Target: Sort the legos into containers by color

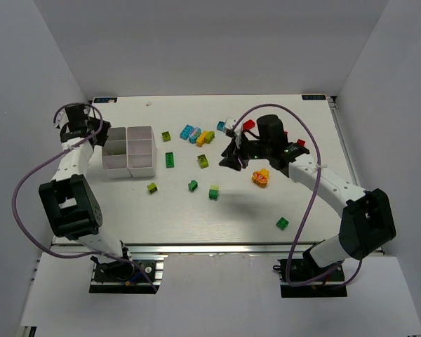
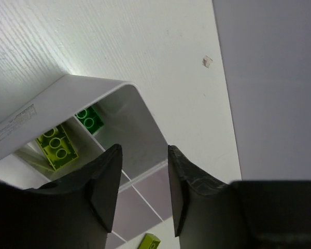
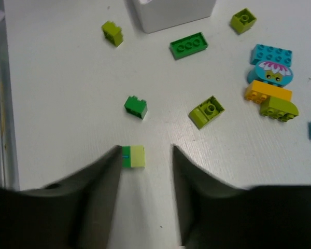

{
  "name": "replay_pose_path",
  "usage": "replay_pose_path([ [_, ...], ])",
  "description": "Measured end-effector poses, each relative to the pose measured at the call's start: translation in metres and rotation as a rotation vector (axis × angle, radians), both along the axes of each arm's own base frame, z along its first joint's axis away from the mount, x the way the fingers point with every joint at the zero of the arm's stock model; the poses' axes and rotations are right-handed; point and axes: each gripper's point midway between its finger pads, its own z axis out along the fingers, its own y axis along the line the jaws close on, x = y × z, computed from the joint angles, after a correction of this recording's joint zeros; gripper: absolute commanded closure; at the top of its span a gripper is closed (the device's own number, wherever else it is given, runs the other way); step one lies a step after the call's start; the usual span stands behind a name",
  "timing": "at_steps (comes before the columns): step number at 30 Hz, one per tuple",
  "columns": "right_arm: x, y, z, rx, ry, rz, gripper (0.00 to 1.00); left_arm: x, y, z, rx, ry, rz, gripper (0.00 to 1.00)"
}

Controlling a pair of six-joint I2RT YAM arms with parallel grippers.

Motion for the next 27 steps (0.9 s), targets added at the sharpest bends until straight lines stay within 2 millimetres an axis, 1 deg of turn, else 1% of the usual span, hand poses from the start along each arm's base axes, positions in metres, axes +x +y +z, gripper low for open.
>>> replay_pose_path([
  [1,-0.004,0.0,-0.002,-0.007,-0.003,0.026,0.41,-0.002,-0.002,0.005,0.007,-0.009,-0.014,0.59],
  [2,-0.008,-0.001,-0.004,-0.016,-0.006,0.05,0.39,-0.005,-0.004,0.011,0.013,-0.026,-0.029,0.62],
  [5,-0.023,-0.003,-0.012,-0.04,-0.004,0.136,0.34,-0.022,-0.017,0.032,0.053,-0.08,-0.109,0.62],
  [7,-0.031,-0.005,-0.019,-0.058,-0.002,0.185,0.33,-0.039,-0.029,0.045,0.079,-0.127,-0.179,0.58],
  [8,-0.034,-0.006,-0.023,-0.069,-0.002,0.204,0.32,-0.048,-0.037,0.051,0.088,-0.154,-0.22,0.52],
  [9,-0.036,-0.007,-0.027,-0.08,-0.003,0.219,0.32,-0.056,-0.045,0.055,0.095,-0.18,-0.259,0.48],
  [11,-0.04,-0.009,-0.038,-0.11,-0.005,0.25,0.31,-0.075,-0.061,0.058,0.102,-0.228,-0.333,0.4],
  [14,-0.043,-0.011,-0.056,-0.157,-0.015,0.297,0.22,-0.107,-0.085,0.053,0.105,-0.266,-0.435,0.33],
  [16,-0.044,-0.013,-0.065,-0.183,-0.049,0.339,0.2,-0.124,-0.101,0.049,0.1,-0.287,-0.495,0.3],
  [19,-0.044,-0.016,-0.073,-0.215,-0.117,0.39,0.19,-0.147,-0.127,0.035,0.078,-0.298,-0.583,0.29],
  [21,-0.043,-0.017,-0.076,-0.234,-0.154,0.412,0.18,-0.158,-0.153,0.024,0.066,-0.287,-0.665,0.29],
  [23,-0.042,-0.019,-0.08,-0.25,-0.163,0.419,0.19,-0.169,-0.187,0.012,0.056,-0.264,-0.78,0.28],
  [26,-0.04,-0.021,-0.082,-0.261,-0.158,0.409,0.21,-0.183,-0.233,-0.004,0.08,-0.223,-0.929,0.29],
  [27,-0.039,-0.022,-0.082,-0.26,-0.152,0.403,0.24,-0.188,-0.247,-0.009,0.093,-0.21,-0.979,0.29],
])
